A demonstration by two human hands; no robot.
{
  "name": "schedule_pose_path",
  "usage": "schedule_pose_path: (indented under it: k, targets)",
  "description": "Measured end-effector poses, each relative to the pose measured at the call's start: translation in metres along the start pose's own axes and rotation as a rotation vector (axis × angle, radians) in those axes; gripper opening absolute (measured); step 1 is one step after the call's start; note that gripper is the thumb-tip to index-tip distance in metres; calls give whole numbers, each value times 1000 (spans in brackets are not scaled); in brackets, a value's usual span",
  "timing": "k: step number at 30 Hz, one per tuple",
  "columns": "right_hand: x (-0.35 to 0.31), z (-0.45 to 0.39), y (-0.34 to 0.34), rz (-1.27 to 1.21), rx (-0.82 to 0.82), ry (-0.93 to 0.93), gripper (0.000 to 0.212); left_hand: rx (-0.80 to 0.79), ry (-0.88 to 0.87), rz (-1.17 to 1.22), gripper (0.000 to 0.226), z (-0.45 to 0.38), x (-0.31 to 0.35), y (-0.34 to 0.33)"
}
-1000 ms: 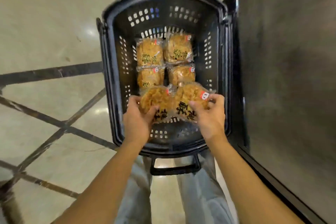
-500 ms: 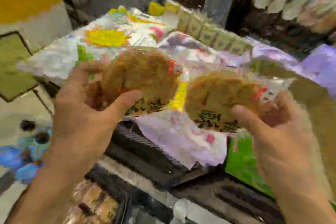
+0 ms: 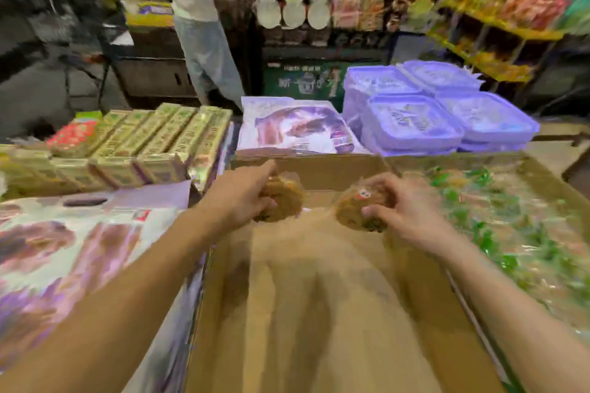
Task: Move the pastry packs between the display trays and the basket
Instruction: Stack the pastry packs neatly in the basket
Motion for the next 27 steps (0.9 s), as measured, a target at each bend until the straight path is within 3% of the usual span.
schedule_pose_path:
  k: [7,10,14,20,23,27]
  targets:
    - [15,-114,-60,368,-88,126,43,-249,6,-353,39,-82,-52,-62]
    - [-3,-139,-88,428,-80,253,46,-171,7,-471,41,-85,-72,-65]
    - [-23,-155,-114,479,74,420,45,-102,-10,-524,43,-76,-80,-70]
    - [-21,-154,-123,507,347,483,49,-74,-20,-335,47,-77,-97,-56]
    - [-23,-153,-120,525,339,452,56,-118,-8,-315,45,-81,-99,-51]
    - [-25,-148,-117,566,291,415,66,-29,86,-441,51,-72,-89,-60]
Point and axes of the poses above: each hand's wrist, its own z-axis away from the middle knuckle, its own y-axis out of the back of the hand, x = y × z, the point moved 5 cm from there along -z, towards the middle knuckle, and after that the axes turned 14 degrees about -y, right-handed, at the moved point
